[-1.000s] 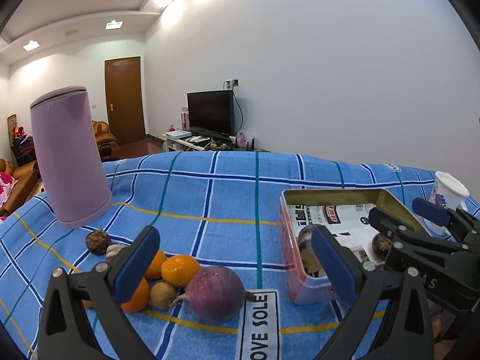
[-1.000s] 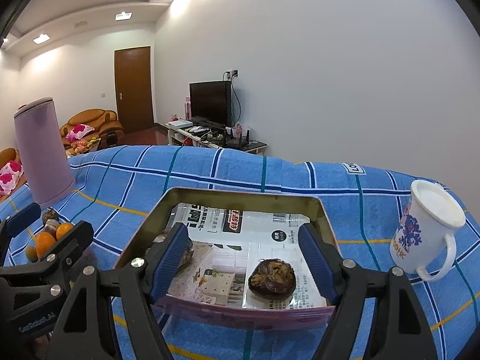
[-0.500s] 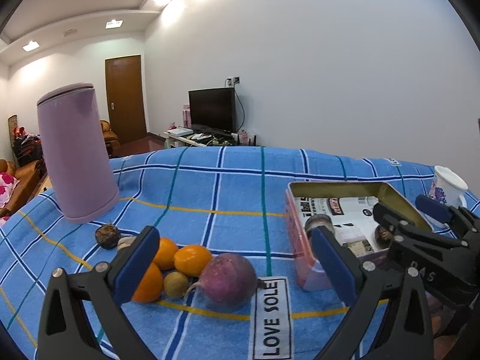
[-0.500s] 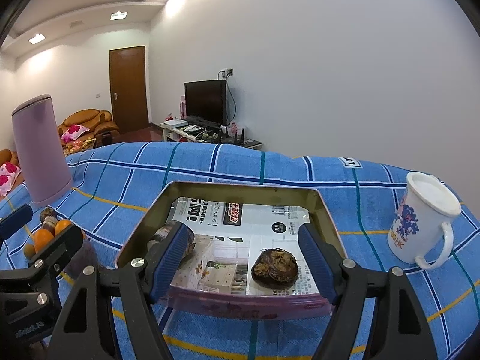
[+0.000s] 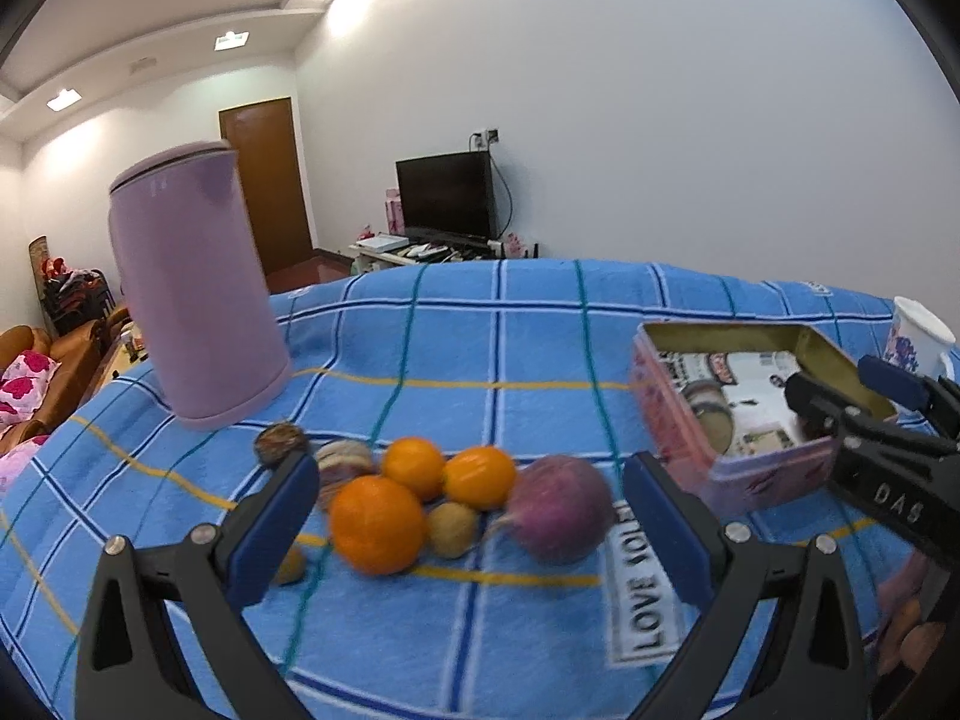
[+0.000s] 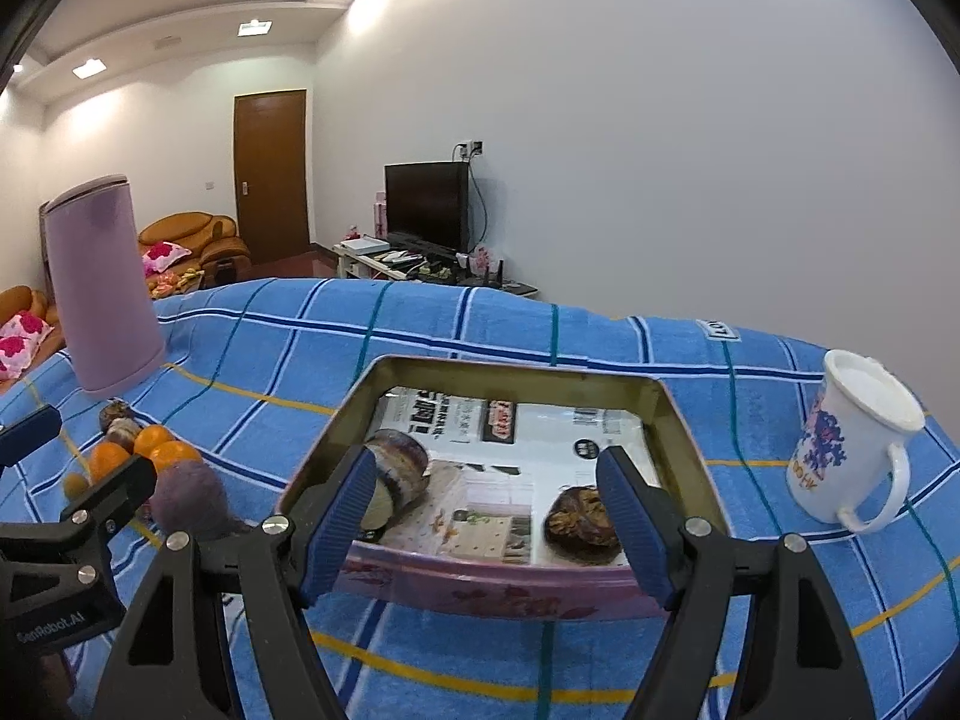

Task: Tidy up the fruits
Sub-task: 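Withdraw both tools from the tin back toward the fruit cluster, then grasp the purple turnip with the right tool while the left tool grasps a small yellow fruit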

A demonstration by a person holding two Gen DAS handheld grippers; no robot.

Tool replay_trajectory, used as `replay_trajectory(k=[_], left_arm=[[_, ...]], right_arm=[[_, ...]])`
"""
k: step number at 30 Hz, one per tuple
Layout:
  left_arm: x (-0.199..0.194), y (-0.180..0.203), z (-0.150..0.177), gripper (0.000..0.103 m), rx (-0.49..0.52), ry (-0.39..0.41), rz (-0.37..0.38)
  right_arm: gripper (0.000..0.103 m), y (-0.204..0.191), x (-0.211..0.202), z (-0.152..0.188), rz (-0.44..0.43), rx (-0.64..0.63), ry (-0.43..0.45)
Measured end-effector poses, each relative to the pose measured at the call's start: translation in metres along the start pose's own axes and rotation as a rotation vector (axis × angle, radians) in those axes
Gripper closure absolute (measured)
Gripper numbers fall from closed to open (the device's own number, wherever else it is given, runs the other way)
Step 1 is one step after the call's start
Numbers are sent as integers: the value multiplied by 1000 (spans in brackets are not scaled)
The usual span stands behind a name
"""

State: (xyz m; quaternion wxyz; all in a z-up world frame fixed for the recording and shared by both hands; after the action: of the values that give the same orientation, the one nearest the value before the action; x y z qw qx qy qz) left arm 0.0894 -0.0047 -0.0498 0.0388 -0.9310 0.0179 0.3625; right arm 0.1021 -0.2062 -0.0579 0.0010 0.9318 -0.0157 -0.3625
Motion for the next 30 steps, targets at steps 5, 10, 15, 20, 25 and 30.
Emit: replay_trajectory(k=[5,10,15,20,25,30], left_arm=[[-5,-33,11,0,-4,-25,14],[-4,-76,27,0,-21,-70,5],[1,-117,42,0,-69,-131,31],[3,-145,49,3,-64,-150,3],[7,-144,50,6,-33,-179,47],[14,-122,46,16,61,-203,74]], right_arm=[[26,-16,0,5,-75,-8,-23],[26,-49,0,15,-158,-67,-66],[27,-89,3,27,-197,-165,-127],[32,-127,14,37,-304,-175,-245],[32,-156,36,37,-295,-217,-307],[32,-164,60,40,-251,-242,-382]])
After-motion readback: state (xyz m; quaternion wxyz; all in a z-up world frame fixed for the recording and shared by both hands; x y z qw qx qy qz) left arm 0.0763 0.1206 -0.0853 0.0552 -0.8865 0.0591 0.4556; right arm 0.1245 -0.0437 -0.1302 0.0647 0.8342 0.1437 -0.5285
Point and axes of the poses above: each gripper's, at about its wrist camera, not at the fingertips, and x roughly the way its jaws point, y to its right, z to its underside, the point moved 10 cm from there along x, roughly the way its jaws point, and after that the axes turned 12 degrees about -y, right-handed, at the moved point
